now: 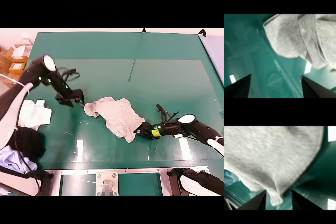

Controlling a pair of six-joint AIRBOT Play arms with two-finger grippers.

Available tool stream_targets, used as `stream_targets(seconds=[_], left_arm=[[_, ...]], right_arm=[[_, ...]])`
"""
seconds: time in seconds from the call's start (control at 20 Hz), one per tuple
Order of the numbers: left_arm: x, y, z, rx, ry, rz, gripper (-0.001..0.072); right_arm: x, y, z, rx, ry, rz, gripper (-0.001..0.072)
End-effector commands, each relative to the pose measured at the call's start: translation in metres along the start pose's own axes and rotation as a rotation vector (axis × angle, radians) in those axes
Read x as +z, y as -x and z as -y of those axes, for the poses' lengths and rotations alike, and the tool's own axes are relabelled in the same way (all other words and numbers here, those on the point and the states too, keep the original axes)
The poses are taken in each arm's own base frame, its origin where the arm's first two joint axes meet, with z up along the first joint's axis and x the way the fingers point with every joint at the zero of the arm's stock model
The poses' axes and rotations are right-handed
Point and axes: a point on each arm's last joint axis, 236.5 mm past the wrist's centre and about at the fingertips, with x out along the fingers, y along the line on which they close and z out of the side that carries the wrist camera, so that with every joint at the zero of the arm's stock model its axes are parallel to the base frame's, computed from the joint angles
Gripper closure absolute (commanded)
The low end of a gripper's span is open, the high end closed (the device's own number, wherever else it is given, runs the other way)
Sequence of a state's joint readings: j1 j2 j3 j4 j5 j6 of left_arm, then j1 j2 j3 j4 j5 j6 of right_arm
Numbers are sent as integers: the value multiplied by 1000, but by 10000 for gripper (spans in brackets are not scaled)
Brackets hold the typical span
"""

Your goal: Fold the shirts.

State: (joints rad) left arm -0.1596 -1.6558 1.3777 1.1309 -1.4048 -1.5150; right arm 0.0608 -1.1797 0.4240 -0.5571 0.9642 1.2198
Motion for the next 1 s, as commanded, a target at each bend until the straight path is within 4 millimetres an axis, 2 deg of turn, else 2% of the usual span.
stream_targets(seconds=[0.0, 0.05, 0.15, 0.2, 0.3, 0.35, 0.4, 0.45, 0.5, 0.6, 0.65, 0.75, 0.85, 0.95], left_arm=[[17, -43, 5, -134, 90, 127, -13], [22, -50, 8, -167, 100, 155, -13], [26, -59, 12, -212, 115, 191, -13], [25, -63, 11, -218, 116, 195, -13], [25, -65, 9, -216, 125, 202, 2], [26, -65, 10, -219, 127, 205, 100], [26, -64, 13, -231, 111, 207, 435], [26, -63, 17, -246, 82, 208, 675], [24, -61, 22, -265, 64, 199, 683], [23, -48, 28, -257, 3, 194, 684], [27, -35, 30, -236, -38, 211, 684], [41, 15, 39, -167, -119, 312, 685], [57, 99, 58, -84, -207, 496, 685], [57, 198, 87, -19, -293, 723, 685]], right_arm=[[8, -11, -13, 38, 12, 10, 386], [11, -9, -15, 42, 15, 18, 445], [15, -7, -19, 46, 24, 27, 470], [16, -7, -20, 47, 27, 28, 563], [16, -7, -20, 47, 31, 28, 684], [16, -7, -20, 48, 30, 26, 702], [16, -7, -20, 49, 31, 25, 702], [15, -7, -20, 50, 30, 23, 703], [15, -6, -23, 57, 35, 15, 703], [19, 7, -42, 105, 73, 0, 704], [28, 21, -56, 138, 99, 11, 704], [56, 68, -93, 208, 169, 85, 704], [87, 138, -139, 264, 270, 238, 704], [100, 222, -191, 307, 393, 416, 704]])
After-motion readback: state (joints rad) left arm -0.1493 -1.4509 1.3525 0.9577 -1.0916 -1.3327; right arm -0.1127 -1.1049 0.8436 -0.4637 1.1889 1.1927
